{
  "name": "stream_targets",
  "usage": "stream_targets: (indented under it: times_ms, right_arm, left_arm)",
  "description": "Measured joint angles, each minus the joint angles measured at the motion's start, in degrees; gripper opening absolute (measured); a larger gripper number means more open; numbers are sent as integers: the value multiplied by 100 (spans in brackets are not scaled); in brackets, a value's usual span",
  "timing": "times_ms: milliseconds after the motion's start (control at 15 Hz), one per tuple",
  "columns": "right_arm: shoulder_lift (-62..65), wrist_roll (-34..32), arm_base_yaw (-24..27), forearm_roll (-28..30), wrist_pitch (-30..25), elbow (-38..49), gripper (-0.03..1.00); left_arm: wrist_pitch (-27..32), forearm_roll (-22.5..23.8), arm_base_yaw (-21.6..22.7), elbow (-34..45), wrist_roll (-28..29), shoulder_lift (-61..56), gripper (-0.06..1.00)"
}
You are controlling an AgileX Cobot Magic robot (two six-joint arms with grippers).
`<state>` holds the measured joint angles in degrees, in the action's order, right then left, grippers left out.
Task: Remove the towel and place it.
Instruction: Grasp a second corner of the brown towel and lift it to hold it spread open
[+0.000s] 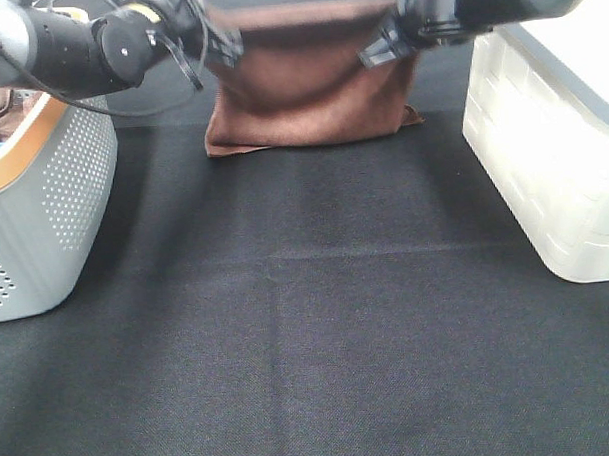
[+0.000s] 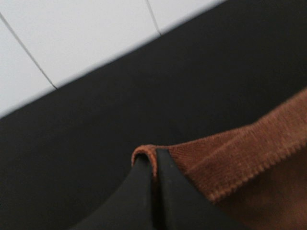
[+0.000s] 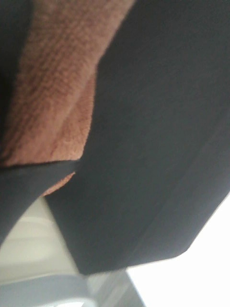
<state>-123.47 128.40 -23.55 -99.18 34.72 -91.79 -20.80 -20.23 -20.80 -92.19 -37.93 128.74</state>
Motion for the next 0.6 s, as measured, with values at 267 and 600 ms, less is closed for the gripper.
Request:
stream_targets:
  times_ms: [267, 600]
  right_arm:
    - [11, 476, -435, -74, 934, 11, 0]
    - [11, 487, -710, -97, 1398, 11, 0]
  left_arm:
    - [2389, 0, -29, 0, -109, -367, 0]
    - [3736, 0, -34, 0, -109, -762, 0]
